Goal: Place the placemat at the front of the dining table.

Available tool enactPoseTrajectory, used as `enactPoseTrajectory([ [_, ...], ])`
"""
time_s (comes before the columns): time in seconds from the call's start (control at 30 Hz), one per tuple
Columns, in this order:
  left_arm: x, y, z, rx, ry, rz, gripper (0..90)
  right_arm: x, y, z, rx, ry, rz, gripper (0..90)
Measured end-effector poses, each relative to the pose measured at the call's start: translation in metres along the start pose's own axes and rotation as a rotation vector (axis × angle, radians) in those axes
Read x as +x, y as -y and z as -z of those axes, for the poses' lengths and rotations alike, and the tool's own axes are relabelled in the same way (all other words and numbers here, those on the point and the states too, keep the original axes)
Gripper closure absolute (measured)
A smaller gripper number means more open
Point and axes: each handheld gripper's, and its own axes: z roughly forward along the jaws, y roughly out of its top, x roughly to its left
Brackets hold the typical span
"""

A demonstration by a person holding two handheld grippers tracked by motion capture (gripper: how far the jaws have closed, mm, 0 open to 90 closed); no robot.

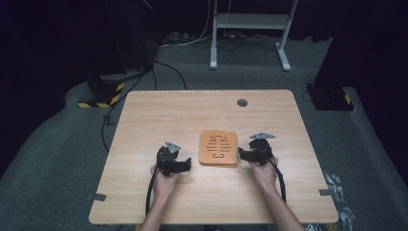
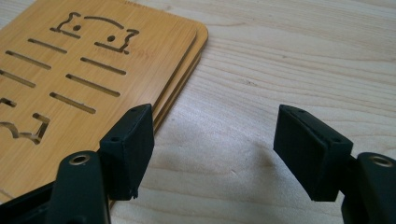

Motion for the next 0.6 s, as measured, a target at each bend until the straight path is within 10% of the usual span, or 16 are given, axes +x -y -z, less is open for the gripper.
enactPoseTrajectory([
  [0.6, 0.0027, 0.0029, -0.0001, -0.024, -0.009, 0.008, 15.8, 0.0010, -0.0004, -0.0064, 0.006, -0.014, -0.026, 29.3],
])
